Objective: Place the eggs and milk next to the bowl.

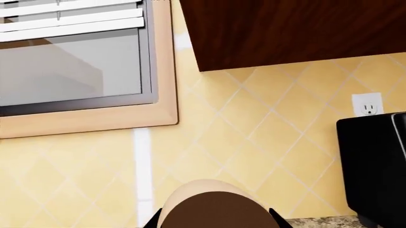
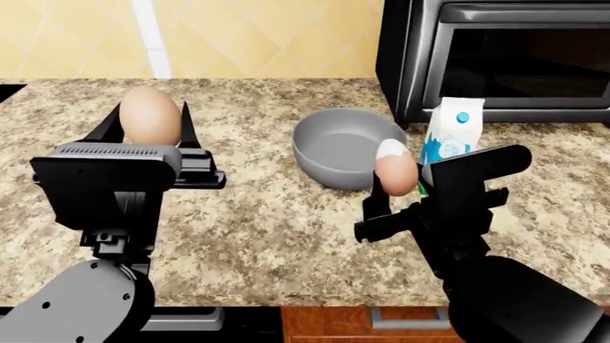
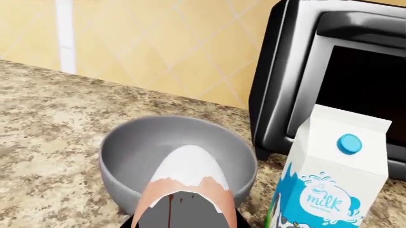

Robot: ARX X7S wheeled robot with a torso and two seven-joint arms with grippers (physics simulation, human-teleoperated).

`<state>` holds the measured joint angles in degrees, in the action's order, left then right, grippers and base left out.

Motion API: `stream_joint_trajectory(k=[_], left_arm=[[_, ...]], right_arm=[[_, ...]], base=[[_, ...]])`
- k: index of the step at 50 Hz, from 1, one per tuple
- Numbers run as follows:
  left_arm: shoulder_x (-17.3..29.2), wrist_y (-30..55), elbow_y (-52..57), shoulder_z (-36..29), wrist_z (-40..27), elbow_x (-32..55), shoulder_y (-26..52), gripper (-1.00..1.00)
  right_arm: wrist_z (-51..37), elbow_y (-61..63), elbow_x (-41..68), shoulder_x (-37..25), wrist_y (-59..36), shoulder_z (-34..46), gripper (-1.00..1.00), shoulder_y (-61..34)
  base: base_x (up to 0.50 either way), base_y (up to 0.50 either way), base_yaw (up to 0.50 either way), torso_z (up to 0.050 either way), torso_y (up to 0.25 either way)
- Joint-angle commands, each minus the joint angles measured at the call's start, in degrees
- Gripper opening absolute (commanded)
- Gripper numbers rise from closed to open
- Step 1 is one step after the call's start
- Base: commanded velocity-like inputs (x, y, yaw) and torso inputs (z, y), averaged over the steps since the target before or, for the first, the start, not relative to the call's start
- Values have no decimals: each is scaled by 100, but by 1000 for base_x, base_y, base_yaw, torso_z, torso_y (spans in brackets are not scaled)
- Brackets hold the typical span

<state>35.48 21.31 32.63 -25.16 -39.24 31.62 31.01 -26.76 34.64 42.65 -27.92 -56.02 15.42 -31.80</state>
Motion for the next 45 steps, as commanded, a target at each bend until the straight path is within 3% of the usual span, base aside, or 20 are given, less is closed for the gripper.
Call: stream_joint_trajectory(k=[1, 45], left_arm=[[28, -63, 28, 58, -47, 123, -18, -100], [106, -78, 155, 183, -104, 236, -49, -100]], right_arm=[[-167, 294, 130, -30, -169, -135, -100, 261], [-41, -321, 53, -37, 237, -169, -100, 697]], base=[[0, 0, 0, 0, 0], [0, 0, 0, 0, 0]])
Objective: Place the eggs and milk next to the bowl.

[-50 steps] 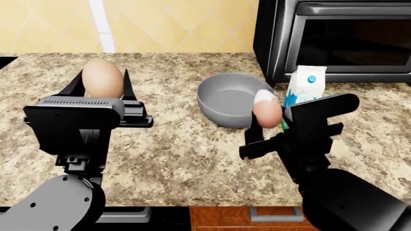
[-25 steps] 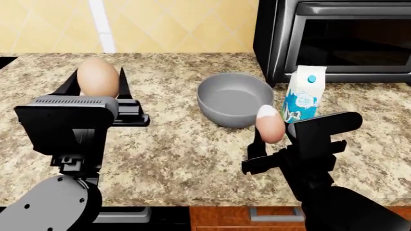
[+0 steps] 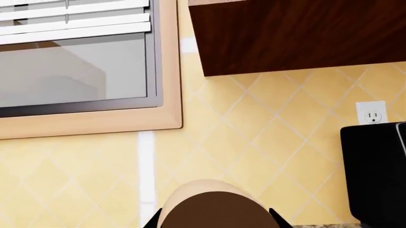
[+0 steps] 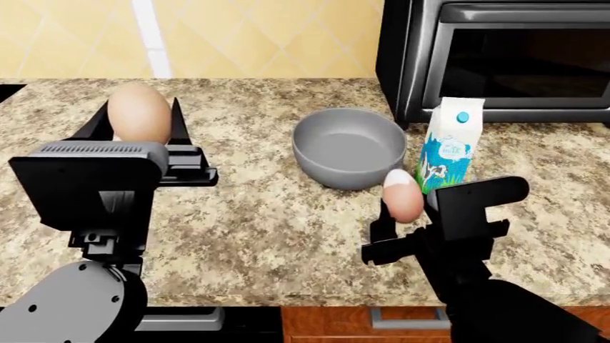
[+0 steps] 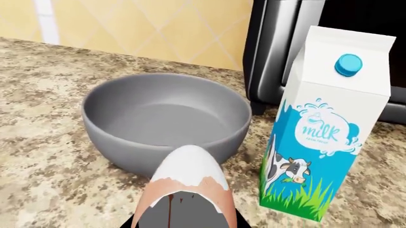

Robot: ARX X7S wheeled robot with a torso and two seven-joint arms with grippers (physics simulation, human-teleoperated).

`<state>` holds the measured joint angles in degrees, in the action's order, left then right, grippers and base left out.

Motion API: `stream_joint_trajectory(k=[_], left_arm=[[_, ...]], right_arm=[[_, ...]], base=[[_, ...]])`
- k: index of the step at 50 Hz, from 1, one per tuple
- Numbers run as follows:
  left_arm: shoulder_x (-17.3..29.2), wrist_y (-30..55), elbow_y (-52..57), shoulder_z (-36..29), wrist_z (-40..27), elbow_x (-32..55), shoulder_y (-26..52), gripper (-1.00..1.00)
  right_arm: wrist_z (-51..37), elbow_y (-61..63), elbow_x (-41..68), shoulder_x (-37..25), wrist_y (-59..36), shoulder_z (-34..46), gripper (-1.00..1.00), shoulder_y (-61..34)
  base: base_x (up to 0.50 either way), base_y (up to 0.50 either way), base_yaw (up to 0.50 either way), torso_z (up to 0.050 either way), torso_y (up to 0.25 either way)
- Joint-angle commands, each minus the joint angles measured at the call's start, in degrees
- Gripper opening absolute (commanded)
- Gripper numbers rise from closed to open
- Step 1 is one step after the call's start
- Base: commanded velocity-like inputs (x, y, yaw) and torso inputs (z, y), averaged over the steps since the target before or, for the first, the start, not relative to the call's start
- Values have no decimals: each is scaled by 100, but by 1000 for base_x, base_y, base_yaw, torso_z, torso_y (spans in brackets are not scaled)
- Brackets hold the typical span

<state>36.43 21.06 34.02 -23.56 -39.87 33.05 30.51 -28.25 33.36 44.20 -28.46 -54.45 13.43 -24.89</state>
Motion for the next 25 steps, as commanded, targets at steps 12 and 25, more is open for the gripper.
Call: stream_joint_trajectory(k=[12, 25], left_arm=[[11, -57, 1, 26, -39, 98, 4, -100], [-3, -64, -28, 12, -28, 91, 17, -100]], right_arm=[[243, -437, -172, 53, 239, 103, -100, -27], [402, -850, -256, 112, 370, 191, -100, -154]], base=[[0, 0, 0, 0, 0], [0, 0, 0, 0, 1]])
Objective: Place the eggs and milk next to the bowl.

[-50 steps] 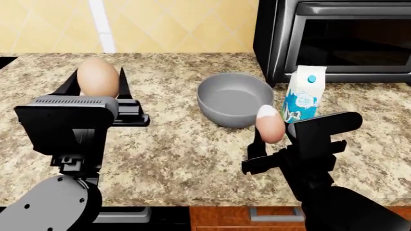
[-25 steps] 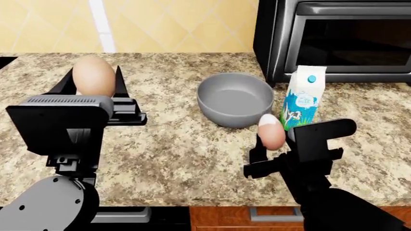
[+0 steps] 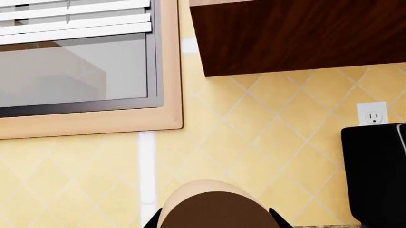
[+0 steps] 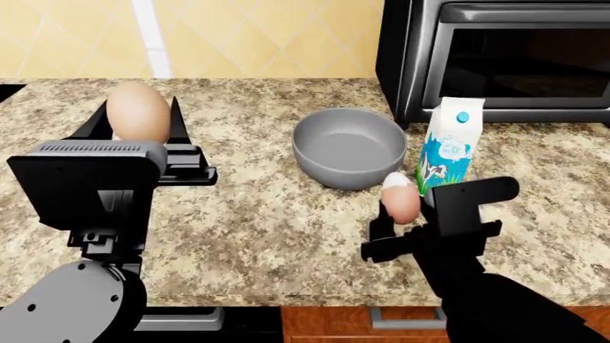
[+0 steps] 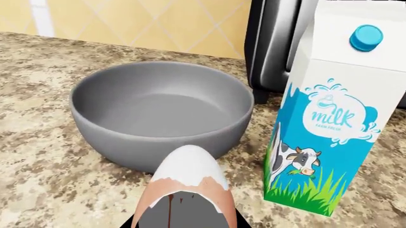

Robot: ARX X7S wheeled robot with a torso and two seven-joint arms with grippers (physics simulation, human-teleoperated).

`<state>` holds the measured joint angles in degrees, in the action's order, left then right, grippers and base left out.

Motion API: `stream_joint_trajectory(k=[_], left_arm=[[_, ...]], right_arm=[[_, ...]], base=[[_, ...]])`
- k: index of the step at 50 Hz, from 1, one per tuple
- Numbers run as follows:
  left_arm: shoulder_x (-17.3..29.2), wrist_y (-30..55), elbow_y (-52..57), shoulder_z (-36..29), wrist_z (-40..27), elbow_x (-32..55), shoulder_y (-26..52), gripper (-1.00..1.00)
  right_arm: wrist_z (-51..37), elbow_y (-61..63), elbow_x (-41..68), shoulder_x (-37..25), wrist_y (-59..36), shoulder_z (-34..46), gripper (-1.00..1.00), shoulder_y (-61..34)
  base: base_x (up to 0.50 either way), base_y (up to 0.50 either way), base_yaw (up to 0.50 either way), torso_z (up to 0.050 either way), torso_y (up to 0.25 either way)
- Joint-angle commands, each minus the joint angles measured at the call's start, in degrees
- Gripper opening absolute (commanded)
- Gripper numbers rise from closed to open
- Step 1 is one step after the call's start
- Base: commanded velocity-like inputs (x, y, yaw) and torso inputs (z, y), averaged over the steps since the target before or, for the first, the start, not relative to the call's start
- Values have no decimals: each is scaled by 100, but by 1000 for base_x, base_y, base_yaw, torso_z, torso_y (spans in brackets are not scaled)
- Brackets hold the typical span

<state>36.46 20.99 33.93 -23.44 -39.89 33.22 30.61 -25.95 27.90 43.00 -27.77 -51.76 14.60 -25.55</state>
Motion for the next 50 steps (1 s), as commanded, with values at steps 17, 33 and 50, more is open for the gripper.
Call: stream_joint_trajectory(k=[17, 33, 50], left_arm=[[21, -69, 30, 16, -51, 75, -30, -100], [28, -64, 40, 29, -57, 93, -16, -100], [32, -71, 49, 31, -61, 98, -21, -100]], right_arm=[[211, -483, -151, 65, 171, 97, -100, -109], [392, -972, -203, 136, 287, 157, -100, -294], [226, -853, -262, 82, 128, 281, 100, -287]], base=[[0, 0, 0, 0, 0], [0, 0, 0, 0, 0], [0, 0, 0, 1, 0]])
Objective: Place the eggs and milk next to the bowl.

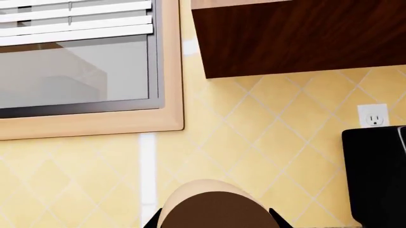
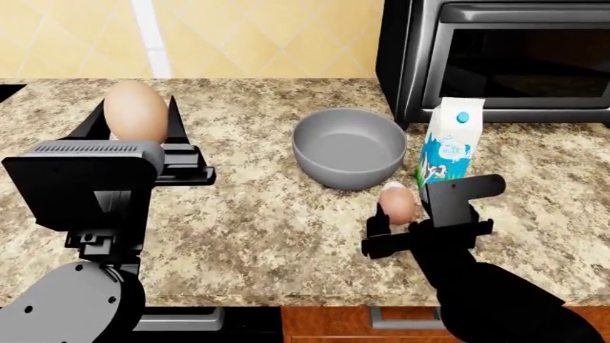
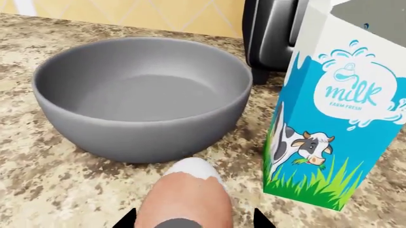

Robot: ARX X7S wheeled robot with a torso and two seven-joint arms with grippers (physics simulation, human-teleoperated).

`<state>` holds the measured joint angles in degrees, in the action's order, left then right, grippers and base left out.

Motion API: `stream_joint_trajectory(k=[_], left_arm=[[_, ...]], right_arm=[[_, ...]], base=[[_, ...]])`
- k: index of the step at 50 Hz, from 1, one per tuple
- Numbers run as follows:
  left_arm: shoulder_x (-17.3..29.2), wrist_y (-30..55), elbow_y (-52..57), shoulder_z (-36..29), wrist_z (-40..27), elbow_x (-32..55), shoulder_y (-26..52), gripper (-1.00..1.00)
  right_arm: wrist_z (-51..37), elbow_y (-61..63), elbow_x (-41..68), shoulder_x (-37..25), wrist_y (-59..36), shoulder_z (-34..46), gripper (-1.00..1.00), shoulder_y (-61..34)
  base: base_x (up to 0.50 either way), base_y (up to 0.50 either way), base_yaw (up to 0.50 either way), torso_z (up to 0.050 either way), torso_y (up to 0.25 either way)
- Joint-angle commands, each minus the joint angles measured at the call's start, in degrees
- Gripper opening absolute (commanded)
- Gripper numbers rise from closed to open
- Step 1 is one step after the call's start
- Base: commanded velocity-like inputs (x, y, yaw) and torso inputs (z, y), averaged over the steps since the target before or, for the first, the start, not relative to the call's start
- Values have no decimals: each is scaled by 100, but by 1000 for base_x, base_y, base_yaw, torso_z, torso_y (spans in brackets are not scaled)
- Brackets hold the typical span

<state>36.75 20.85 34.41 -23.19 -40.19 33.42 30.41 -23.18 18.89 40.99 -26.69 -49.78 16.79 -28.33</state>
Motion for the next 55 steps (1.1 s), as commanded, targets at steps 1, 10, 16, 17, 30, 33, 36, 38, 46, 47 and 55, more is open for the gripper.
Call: stream_joint_trajectory(k=[1, 10, 16, 17, 30, 33, 36, 38, 46, 47, 55], left_arm=[[3, -58, 1, 6, -30, 79, -1, -100], [2, -56, -5, 4, -27, 82, 7, -100], [-5, -14, -24, -35, -15, 86, 25, -100], [-6, -3, -31, -51, -6, 81, 31, -100], [-259, 608, -584, -806, 406, -144, 617, -100], [-326, 719, -734, -974, 513, -196, 722, -100], [-403, 770, -939, -1050, 612, -183, 800, -100], [-453, 815, -1084, -1142, 701, -198, 852, -100], [-499, 838, -1370, -1298, 1135, -5, 898, -100], [-491, 800, -1411, -1290, 1190, 19, 885, -100], [-449, 413, -1881, -1362, 1999, 230, 851, -100]], right_arm=[[-53, 56, -58, -28, -73, 63, 100, -9], [-96, 134, -17, -41, -83, 37, 100, 33], [-254, 528, 106, -105, -229, -26, 100, 102], [-282, 592, 131, -115, -256, -41, 100, 109], [-601, 1365, 398, -274, -451, -296, 100, 246], [-674, 1535, 467, -316, -480, -376, 100, 298], [-732, 1664, 509, -338, -487, -432, 100, 334], [-802, 1792, 555, -361, -501, -502, 100, 369], [-989, 2145, 690, -434, -582, -640, 100, 447], [-995, 2149, 688, -434, -587, -634, 100, 443], [-1048, 2140, 693, -419, -648, -574, 100, 389]], base=[[0, 0, 0, 0, 0], [0, 0, 0, 0, 0], [0, 0, 0, 0, 0], [0, 0, 0, 0, 0], [0, 0, 0, 0, 0], [0, 0, 0, 0, 0], [0, 0, 0, 0, 0], [0, 0, 0, 0, 0], [0, 0, 0, 0, 0], [0, 0, 0, 0, 0], [0, 0, 0, 0, 0]])
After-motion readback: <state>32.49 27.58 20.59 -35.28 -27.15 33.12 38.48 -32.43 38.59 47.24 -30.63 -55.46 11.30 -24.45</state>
